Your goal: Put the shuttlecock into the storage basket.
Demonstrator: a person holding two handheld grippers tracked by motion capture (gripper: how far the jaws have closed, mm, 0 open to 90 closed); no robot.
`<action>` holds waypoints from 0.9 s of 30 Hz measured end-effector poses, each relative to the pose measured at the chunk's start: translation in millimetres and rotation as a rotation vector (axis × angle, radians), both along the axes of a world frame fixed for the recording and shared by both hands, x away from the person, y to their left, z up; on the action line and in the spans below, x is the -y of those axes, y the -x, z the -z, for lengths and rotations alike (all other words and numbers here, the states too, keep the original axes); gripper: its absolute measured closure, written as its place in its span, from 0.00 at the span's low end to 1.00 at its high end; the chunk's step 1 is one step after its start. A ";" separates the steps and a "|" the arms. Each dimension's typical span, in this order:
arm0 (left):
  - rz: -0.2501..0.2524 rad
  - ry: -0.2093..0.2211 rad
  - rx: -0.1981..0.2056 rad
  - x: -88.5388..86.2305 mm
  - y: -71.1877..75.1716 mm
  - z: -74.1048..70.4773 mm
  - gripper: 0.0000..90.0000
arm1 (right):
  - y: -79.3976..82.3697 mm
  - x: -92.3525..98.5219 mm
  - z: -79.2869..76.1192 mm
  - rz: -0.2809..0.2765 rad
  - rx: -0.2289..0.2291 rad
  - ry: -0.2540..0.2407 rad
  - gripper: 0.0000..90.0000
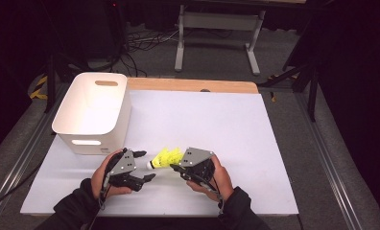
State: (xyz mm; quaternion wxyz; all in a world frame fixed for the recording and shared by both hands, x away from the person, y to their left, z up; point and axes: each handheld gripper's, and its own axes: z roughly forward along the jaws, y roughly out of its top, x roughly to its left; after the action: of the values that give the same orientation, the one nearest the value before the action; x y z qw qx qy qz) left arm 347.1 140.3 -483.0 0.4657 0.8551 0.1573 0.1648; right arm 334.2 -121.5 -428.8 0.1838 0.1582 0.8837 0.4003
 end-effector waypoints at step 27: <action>0.114 -0.079 -0.038 37.0 -12.2 4.6 0.48 | 12.9 -21.5 -0.7 -0.102 0.044 0.175 0.91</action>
State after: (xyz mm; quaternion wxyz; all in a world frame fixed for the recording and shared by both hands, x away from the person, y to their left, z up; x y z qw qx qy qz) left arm 359.3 103.3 -487.6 0.4370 0.8834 0.1106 0.1279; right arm 321.3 -100.0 -428.1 0.1957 0.0876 0.9180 0.3337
